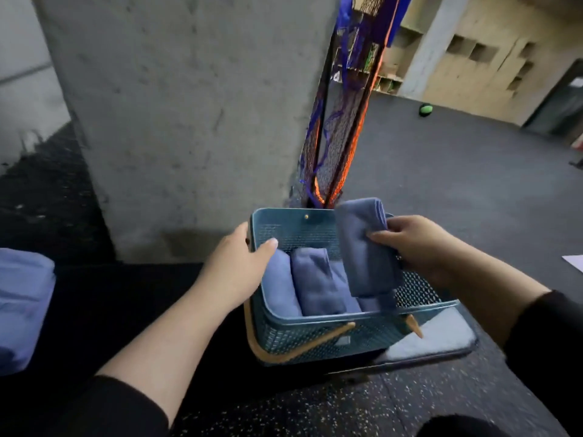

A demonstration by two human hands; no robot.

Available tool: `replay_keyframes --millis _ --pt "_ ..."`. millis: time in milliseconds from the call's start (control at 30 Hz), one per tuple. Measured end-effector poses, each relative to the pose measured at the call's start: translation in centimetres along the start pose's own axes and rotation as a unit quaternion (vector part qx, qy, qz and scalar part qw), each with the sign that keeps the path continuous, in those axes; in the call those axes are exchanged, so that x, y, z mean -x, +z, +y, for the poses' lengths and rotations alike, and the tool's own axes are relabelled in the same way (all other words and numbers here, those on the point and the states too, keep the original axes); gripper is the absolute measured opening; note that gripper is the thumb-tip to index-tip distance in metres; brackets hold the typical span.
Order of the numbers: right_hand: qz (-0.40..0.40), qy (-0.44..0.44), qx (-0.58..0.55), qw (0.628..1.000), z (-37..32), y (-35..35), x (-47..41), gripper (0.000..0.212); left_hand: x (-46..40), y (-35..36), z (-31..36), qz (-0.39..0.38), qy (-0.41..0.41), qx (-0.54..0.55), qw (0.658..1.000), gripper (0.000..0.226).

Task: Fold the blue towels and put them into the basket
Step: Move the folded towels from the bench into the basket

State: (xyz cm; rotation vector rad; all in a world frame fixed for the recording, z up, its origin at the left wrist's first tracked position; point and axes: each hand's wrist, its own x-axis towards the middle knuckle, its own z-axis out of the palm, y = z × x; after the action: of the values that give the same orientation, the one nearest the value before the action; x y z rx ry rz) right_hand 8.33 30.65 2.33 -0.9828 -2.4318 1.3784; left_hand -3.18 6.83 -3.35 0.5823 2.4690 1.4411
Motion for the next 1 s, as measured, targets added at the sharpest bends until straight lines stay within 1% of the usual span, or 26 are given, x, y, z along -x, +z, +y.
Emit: replay_keyframes --millis 67,133,200,233,333,433,500,533,567,633,700,767,800,833,867,900,933,1000 --pt "-0.029 0.055 0.012 0.998 2.3 -0.2 -1.9 0.019 -0.2 0.5 -0.2 -0.030 -0.004 -0.014 0.999 0.034" --pt "-0.075 0.111 -0.017 0.991 3.7 0.2 -3.5 0.026 -0.5 0.5 -0.3 -0.031 -0.008 -0.024 0.999 0.034" --pt "-0.105 0.144 -0.041 0.983 4.5 0.8 -4.8 0.037 -0.8 0.4 -0.4 -0.029 -0.008 -0.034 0.999 0.035" --pt "-0.114 0.153 -0.040 0.981 4.8 1.1 -5.2 0.039 -0.9 0.4 -0.4 -0.030 -0.008 -0.038 0.999 0.035" --pt "-0.125 0.166 0.007 0.978 5.6 2.0 -6.4 0.032 -0.9 0.3 -0.6 -0.029 -0.006 -0.048 0.998 0.036" --pt "-0.122 0.161 0.099 0.974 6.5 2.3 -7.3 0.022 -1.2 0.3 -1.0 -0.031 -0.003 -0.048 0.998 0.032" --pt "-0.105 0.131 0.197 0.966 6.9 2.3 -7.9 0.024 -1.4 0.2 -1.2 -0.037 -0.004 -0.048 0.998 0.032" --pt "-0.098 0.108 0.258 0.955 6.9 2.2 -8.0 0.026 -1.5 0.2 -1.3 -0.038 -0.005 -0.048 0.998 0.032" --pt "-0.088 0.082 0.324 0.938 6.6 2.2 -7.9 0.028 -1.6 0.3 -1.3 -0.038 -0.005 -0.047 0.998 0.033" --pt "-0.042 0.008 0.453 0.891 6.2 2.0 -7.8 0.035 -1.7 0.4 -1.3 -0.034 -0.008 -0.047 0.998 0.033" --pt "0.017 -0.081 0.521 0.850 6.1 1.6 -7.5 0.048 -1.8 0.4 -1.3 -0.029 -0.008 -0.047 0.998 0.033" --pt "0.024 -0.180 0.542 0.820 5.7 1.2 -7.0 0.052 -1.8 0.5 -1.3 -0.027 -0.008 -0.052 0.998 0.032" --pt "0.000 -0.222 0.554 0.803 5.4 1.0 -6.7 0.054 -1.8 0.5 -1.3 -0.027 -0.007 -0.054 0.998 0.031" --pt "-0.045 -0.246 0.571 0.782 5.0 0.9 -6.5 0.058 -1.9 0.5 -1.4 -0.027 -0.007 -0.055 0.998 0.031" --pt "-0.098 -0.247 0.592 0.761 4.8 0.9 -6.4 0.065 -1.8 0.5 -1.4 -0.027 -0.008 -0.054 0.998 0.032" --pt "-0.148 -0.223 0.613 0.743 4.6 1.0 -6.3 0.073 -1.8 0.5 -1.4 -0.026 -0.009 -0.052 0.998 0.032" --pt "-0.188 -0.188 0.622 0.736 4.8 1.0 -6.5 0.081 -1.8 0.5 -1.4 -0.026 -0.009 -0.051 0.998 0.033" --pt "-0.237 -0.135 0.606 0.748 5.4 1.2 -6.9 0.091 -1.7 0.6 -1.4 -0.026 -0.008 -0.048 0.998 0.034"
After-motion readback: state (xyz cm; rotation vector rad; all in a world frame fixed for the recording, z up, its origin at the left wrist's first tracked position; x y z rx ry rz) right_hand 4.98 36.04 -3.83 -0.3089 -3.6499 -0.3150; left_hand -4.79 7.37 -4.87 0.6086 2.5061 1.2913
